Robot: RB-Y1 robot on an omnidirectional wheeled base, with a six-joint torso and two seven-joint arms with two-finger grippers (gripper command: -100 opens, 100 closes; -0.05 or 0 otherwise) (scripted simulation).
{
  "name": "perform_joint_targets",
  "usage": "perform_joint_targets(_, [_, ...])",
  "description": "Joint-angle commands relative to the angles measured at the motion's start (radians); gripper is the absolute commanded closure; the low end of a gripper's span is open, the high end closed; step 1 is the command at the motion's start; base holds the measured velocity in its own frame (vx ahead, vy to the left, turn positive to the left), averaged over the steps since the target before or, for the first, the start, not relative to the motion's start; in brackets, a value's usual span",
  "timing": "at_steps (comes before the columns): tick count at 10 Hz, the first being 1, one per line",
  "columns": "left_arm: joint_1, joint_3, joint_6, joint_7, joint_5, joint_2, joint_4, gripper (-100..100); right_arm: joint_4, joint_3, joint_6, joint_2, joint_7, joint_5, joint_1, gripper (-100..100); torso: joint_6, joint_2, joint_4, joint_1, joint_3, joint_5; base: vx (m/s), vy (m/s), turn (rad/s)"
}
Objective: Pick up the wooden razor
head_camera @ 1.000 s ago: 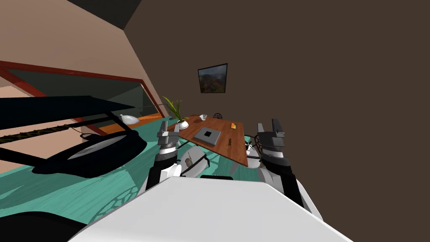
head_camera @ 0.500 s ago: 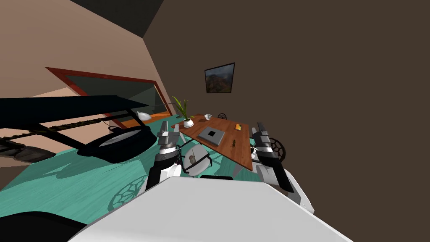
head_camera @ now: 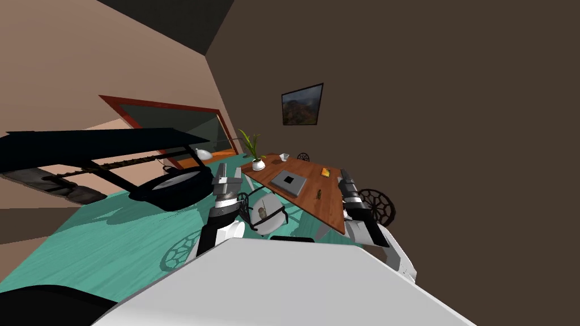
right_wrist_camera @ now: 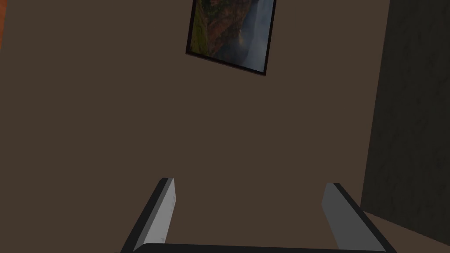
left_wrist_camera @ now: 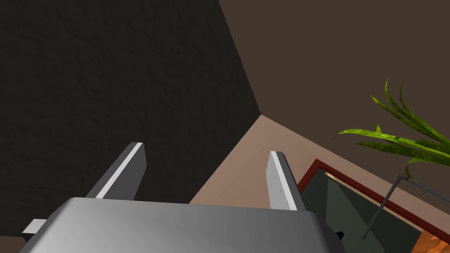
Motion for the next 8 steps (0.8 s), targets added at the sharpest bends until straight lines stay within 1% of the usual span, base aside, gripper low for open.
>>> perform_joint_targets(1, [0.000, 0.000, 0.000, 0.000, 0.000, 0.000, 0.000, 0, 0.050, -0.006, 0.050, -0.027, 0.028, -0.013, -0.019, -100, 0.000, 0.000, 0.000, 0.000, 0.000, 0.000, 0.000, 0.010, 0.193])
perform_joint_targets(2, [0.000, 0.000, 0.000, 0.000, 0.000, 0.000, 0.000, 0, 0.053, -0.006, 0.058, -0.027, 0.028, -0.013, -0.019, -100, -0.001, 0.000, 0.000, 0.000, 0.000, 0.000, 0.001, 0.004, 0.089])
perform_joint_targets(3, [0.000, 0.000, 0.000, 0.000, 0.000, 0.000, 0.000, 0, 0.101, -0.010, 0.093, -0.050, 0.055, -0.025, -0.041, -100, 0.000, 0.000, 0.000, 0.000, 0.000, 0.000, 0.000, 0.010, 0.210])
perform_joint_targets(4, [0.000, 0.000, 0.000, 0.000, 0.000, 0.000, 0.000, 0, 0.105, -0.010, 0.110, -0.050, 0.055, -0.025, -0.041, -100, -0.001, 0.000, 0.000, 0.000, 0.000, 0.000, 0.001, 0.004, 0.088])
perform_joint_targets(5, [0.000, 0.000, 0.000, 0.000, 0.000, 0.000, 0.000, 0, 0.143, -0.015, 0.150, -0.074, 0.082, -0.038, -0.064, -100, 0.000, 0.000, 0.000, 0.000, 0.000, 0.000, 0.003, 0.012, 0.179])
perform_joint_targets(6, [0.000, 0.000, 0.000, 0.000, 0.000, 0.000, 0.000, 0, 0.159, -0.015, 0.164, -0.074, 0.082, -0.038, -0.064, -100, -0.001, 0.000, 0.000, 0.000, 0.000, 0.000, 0.003, 0.006, 0.104])
perform_joint_targets(7, [0.000, 0.000, 0.000, 0.000, 0.000, 0.000, 0.000, 0, 0.196, -0.021, 0.200, -0.097, 0.111, -0.051, -0.087, -100, 0.000, 0.000, 0.000, 0.000, 0.000, 0.000, 0.002, 0.011, 0.187])
perform_joint_targets(8, [0.000, 0.000, 0.000, 0.000, 0.000, 0.000, 0.000, 0, 0.215, -0.021, 0.220, -0.097, 0.111, -0.051, -0.087, -100, 0.000, 0.000, 0.000, 0.001, 0.000, 0.000, 0.003, 0.006, 0.110])
